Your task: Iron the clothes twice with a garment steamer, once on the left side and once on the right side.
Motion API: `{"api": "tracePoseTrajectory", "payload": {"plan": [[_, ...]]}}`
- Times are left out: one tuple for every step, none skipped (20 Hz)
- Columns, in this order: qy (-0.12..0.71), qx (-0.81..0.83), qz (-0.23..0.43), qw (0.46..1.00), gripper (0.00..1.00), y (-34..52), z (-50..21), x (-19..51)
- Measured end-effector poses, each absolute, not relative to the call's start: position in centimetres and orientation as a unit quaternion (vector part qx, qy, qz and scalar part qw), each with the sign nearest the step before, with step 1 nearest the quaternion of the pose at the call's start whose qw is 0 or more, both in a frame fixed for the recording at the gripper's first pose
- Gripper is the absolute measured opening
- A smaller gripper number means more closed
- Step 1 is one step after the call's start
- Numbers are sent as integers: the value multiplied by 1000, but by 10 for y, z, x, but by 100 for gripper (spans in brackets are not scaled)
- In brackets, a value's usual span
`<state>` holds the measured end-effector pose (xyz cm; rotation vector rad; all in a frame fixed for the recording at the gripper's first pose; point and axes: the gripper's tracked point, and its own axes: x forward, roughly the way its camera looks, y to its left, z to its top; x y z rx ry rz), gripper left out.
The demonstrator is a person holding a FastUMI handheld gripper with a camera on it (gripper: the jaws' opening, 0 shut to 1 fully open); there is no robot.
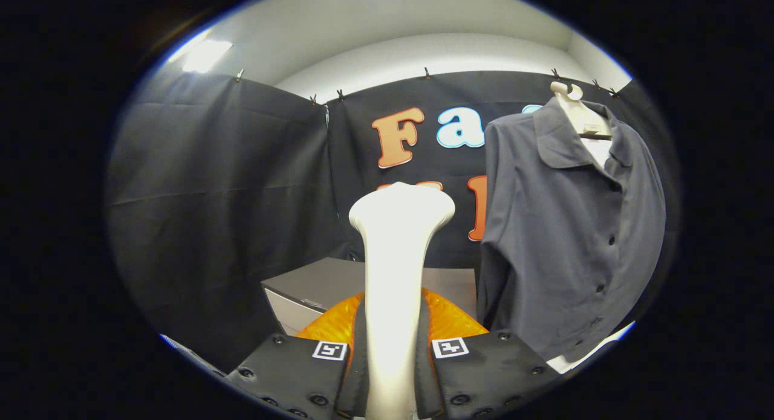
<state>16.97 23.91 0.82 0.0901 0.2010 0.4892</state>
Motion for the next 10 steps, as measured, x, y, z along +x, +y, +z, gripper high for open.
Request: {"api": "tracePoseTrajectory", "payload": {"plan": [[91,49,249,963,37,227,15,162],[83,51,254,962,37,213,20,154],[75,48,255,963,37,196,24,149],[68,45,256,963,37,177,28,140],[61,44,257,963,37,160,30,134],[57,45,257,964,37,143,31,127],[53,49,256,964,37,126,33,124],[47,52,254,965,37,107,36,119],[41,55,249,966,37,90,37,117],[36,56,245,967,37,72,35,116]]}}
